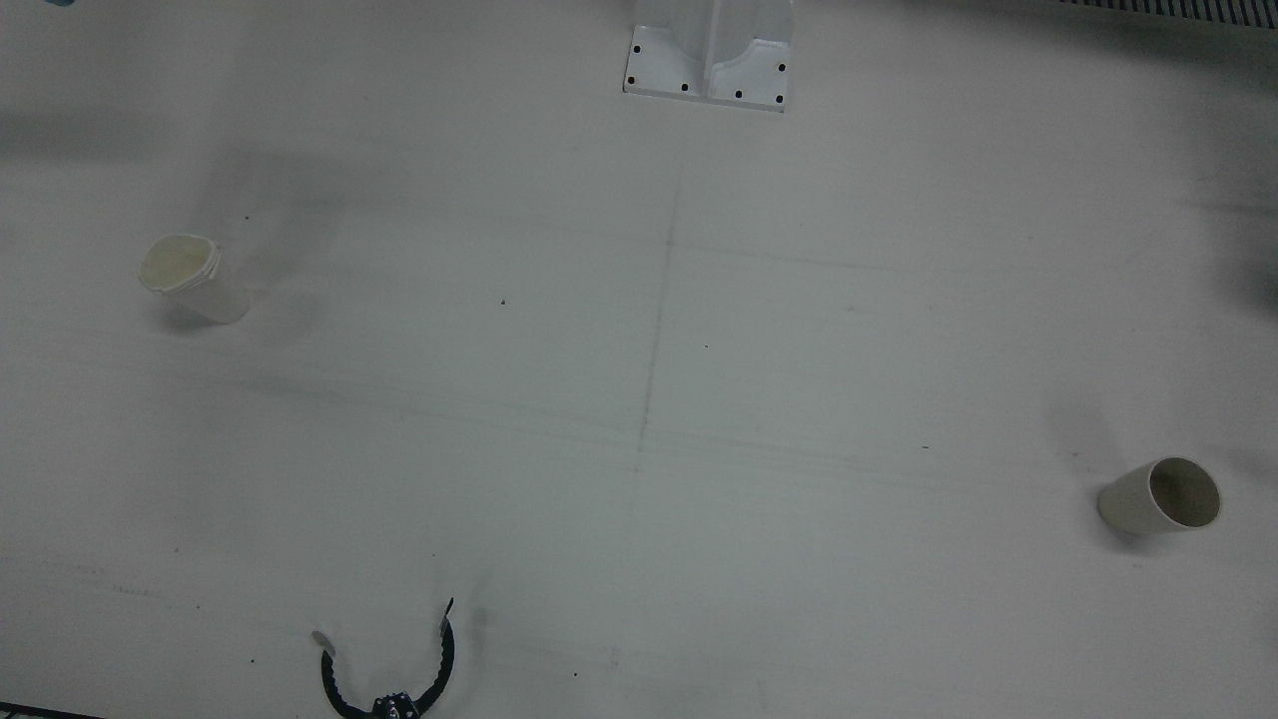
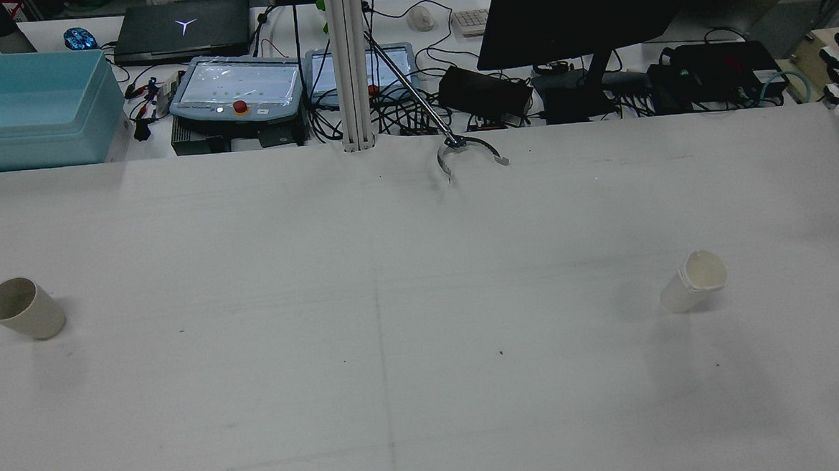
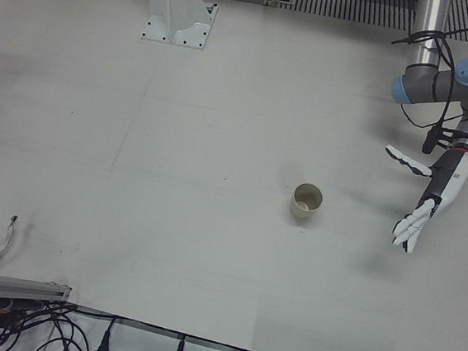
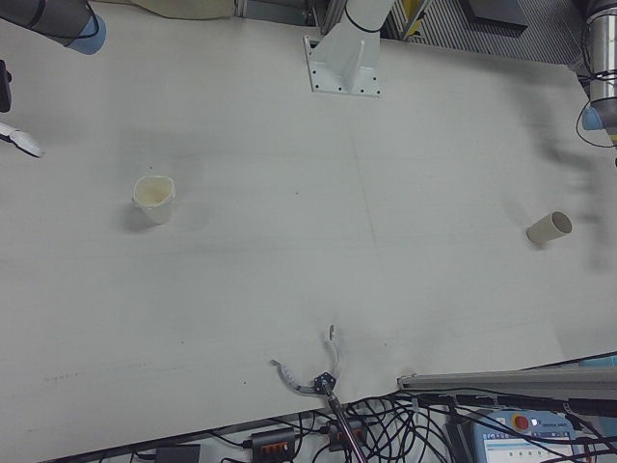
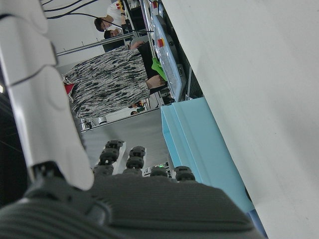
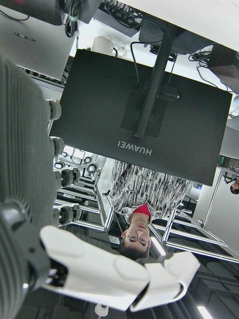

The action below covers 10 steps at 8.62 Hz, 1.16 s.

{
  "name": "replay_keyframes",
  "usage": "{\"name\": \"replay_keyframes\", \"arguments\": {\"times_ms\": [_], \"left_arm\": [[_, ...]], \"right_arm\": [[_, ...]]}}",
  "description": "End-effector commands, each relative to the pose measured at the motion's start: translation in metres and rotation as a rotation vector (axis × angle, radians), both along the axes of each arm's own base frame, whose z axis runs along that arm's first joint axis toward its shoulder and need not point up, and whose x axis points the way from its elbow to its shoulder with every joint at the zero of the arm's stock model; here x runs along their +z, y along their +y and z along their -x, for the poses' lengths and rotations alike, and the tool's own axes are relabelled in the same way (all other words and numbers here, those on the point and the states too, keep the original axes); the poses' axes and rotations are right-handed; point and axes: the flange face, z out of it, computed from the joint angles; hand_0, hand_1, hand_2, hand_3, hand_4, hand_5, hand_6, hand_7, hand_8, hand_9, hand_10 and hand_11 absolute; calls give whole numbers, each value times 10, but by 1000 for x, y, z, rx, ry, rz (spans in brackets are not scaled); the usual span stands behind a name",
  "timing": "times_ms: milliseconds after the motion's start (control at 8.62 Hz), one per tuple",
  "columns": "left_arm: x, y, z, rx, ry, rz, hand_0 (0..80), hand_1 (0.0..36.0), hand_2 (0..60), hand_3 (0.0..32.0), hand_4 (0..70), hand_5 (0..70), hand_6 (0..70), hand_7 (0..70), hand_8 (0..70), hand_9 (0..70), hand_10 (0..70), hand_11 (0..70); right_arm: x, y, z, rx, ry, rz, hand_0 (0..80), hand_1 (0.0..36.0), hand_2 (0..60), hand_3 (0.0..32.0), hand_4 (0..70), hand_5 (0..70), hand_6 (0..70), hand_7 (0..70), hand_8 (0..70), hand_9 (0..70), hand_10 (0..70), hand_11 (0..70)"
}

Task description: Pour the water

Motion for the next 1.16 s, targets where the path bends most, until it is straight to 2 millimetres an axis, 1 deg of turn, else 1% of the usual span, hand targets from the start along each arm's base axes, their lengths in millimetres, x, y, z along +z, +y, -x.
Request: {"name": "replay_keyframes", "arguments": {"times_ms": [0,116,232,348,464,580,696,812,929,1045], "left_arm": [[28,-5,-27,-8,14,12,537,98,0,0,217,0,94,72,8,0,17,42],[37,-12,-71,38,24,13,548,113,0,0,210,0,96,76,9,1,20,46],[31,-15,-105,62,-1,-7,569,139,0,0,191,0,92,65,8,0,21,51],[26,-21,-115,69,-17,-12,621,184,0,0,169,0,88,56,7,0,22,57],[23,-24,-117,74,-15,-13,698,214,0,0,172,0,92,59,11,0,17,53],[24,-25,-119,75,-19,-8,751,232,0,0,175,0,94,61,9,0,18,57],[19,-32,-123,75,-24,-7,791,246,0,0,181,0,97,63,9,0,21,62],[11,-41,-129,75,-29,-12,800,263,0,0,178,0,98,65,9,0,22,64],[4,-45,-138,81,-37,-31,797,266,0,0,178,0,98,65,9,0,21,63],[-2,-45,-150,101,-34,-33,728,240,0,0,190,0,98,65,9,0,20,59]], "right_arm": [[1,-1,12,-22,6,1,477,195,229,34,0,45,94,50,8,0,0,0],[1,-2,19,-20,2,2,477,195,232,38,0,45,96,56,9,0,0,0],[0,-2,27,-21,-2,2,477,196,232,44,0,45,97,56,9,0,0,0],[1,-2,30,-29,-2,3,479,197,233,42,0,46,97,58,9,0,0,0],[2,-2,30,-28,-3,5,478,198,235,40,0,46,95,55,9,0,0,0],[3,-2,31,-29,-1,6,479,198,228,46,0,45,89,44,7,0,0,0],[3,-2,35,-37,1,7,478,197,228,46,0,45,87,36,7,0,0,0],[3,-2,38,-29,-2,8,477,196,224,46,0,44,86,32,7,0,0,0],[3,-2,39,-31,-2,8,475,194,226,42,0,45,90,42,8,0,0,0],[4,-2,42,-35,-2,10,476,193,228,44,0,45,91,42,8,0,0,0]]}}
